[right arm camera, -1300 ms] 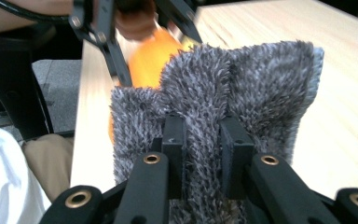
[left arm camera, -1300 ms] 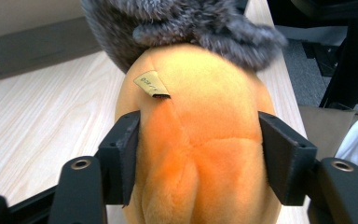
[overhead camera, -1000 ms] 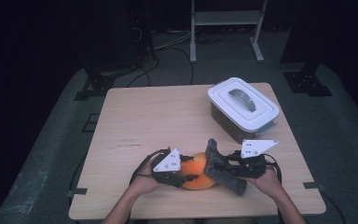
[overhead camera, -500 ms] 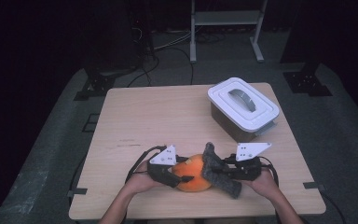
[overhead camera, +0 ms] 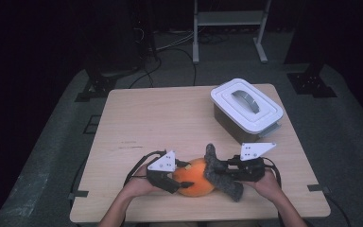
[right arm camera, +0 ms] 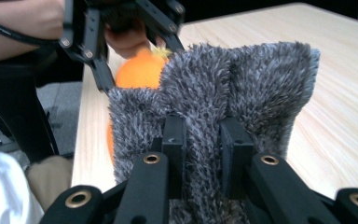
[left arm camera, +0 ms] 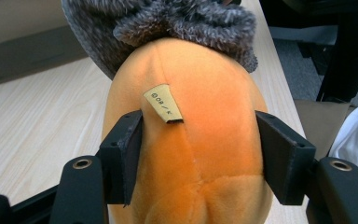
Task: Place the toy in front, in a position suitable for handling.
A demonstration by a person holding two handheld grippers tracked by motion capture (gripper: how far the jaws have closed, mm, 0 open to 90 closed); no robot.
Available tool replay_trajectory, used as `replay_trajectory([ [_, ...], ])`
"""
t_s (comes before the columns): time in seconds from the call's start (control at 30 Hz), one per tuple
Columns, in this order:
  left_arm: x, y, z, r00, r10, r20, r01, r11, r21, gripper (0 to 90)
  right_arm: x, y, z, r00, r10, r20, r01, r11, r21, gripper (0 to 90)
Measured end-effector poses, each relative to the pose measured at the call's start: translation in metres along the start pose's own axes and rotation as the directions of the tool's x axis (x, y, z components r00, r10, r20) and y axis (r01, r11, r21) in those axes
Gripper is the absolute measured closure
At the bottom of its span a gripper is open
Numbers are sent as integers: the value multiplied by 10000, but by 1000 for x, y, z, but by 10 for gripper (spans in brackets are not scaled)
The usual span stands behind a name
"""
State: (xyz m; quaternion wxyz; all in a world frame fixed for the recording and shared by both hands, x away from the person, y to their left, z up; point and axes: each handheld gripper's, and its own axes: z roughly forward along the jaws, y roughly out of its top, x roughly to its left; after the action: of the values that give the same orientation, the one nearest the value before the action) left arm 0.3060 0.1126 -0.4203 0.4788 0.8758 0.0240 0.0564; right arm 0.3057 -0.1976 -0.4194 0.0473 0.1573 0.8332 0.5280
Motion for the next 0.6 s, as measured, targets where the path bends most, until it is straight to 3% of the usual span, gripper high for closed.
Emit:
replay_trajectory([
  [0.03,0,-1,0,10000,-4,12,4,10000,-23,372,-2,-2,-2,9997,-124,226,118,9996,271,740],
  [0.17,0,-2,0,10000,0,71,1,9999,-143,370,-11,-14,-9,9984,380,429,-399,9982,450,741],
  [0.33,-2,-2,2,9998,176,100,-174,9996,-210,361,-8,-1,-9,9987,484,167,-473,9970,-609,740],
  [0.4,-3,-2,2,9993,338,127,-336,9993,-138,360,-5,-1,-1,9994,258,213,-253,9993,-262,739],
  [0.5,-3,-2,3,9993,342,133,-340,9993,-152,359,-9,-6,0,9987,503,12,-503,9986,-192,739],
  [0.6,-3,-3,3,9995,275,155,-271,9994,-208,359,-12,-12,-2,9983,516,257,-524,9982,299,740],
])
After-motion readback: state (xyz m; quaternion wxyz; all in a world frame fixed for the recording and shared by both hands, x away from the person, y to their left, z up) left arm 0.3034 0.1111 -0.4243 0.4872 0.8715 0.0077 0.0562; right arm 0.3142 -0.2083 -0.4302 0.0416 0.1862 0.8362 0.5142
